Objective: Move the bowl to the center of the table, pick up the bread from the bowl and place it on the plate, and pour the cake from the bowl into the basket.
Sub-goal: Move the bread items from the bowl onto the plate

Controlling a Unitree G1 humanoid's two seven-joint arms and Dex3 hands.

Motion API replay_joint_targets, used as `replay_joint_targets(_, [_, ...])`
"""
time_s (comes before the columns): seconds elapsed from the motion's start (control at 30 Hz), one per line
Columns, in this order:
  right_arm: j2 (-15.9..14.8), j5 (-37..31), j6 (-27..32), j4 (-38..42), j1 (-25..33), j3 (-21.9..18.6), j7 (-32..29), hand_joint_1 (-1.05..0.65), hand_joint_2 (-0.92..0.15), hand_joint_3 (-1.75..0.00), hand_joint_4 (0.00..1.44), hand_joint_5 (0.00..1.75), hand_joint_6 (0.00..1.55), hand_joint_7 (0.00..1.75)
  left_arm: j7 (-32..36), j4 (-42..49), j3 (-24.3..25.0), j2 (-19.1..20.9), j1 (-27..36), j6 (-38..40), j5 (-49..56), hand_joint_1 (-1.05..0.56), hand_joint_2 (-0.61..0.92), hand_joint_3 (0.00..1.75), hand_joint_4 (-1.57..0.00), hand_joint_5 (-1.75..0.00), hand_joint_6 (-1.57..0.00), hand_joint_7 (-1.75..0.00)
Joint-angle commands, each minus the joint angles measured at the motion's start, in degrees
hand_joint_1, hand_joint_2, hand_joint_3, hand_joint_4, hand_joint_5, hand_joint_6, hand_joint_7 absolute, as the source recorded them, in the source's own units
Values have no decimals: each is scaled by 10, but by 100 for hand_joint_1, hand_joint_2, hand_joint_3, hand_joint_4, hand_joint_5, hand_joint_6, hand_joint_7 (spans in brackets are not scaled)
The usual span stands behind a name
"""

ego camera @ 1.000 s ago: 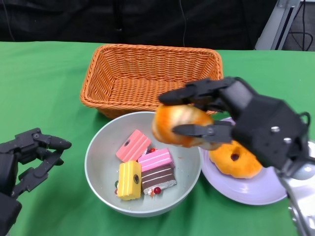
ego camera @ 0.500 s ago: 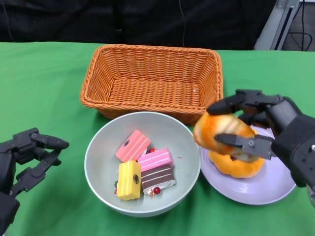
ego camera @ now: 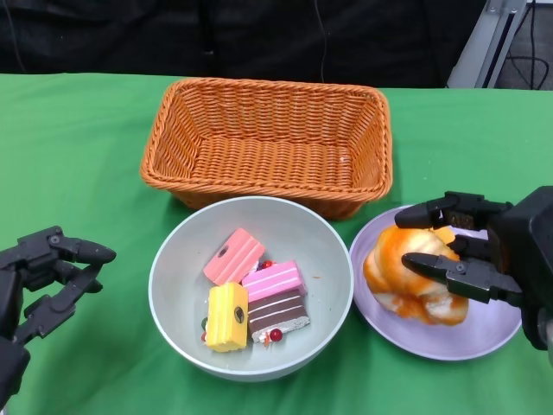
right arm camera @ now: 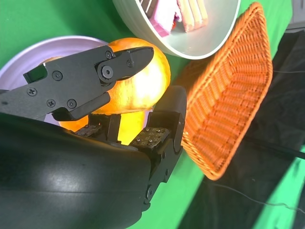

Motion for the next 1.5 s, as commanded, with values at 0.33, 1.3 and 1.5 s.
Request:
replay_joint_targets(0.33, [-10, -3, -11, 80, -32, 6, -32, -14, -92, -21, 68, 114, 72, 83, 0, 3, 8, 12, -3, -7, -4, -7, 92, 27, -86, -117, -94, -75])
replay_joint_targets(1.3, [-43, -211, -204, 162, -11, 116, -152, -12, -92, -3, 62, 100, 94, 7, -2, -1, 8, 13, 1, -6, -1, -7, 92, 26, -86, -117, -96, -71])
replay_joint_targets(1.5, [-47, -223, -205, 157, -7, 121, -152, -13, -92, -3, 62, 100, 94, 5, -10, -3, 7, 12, 2, -4, -8, -6, 92, 26, -86, -117, -96, -70])
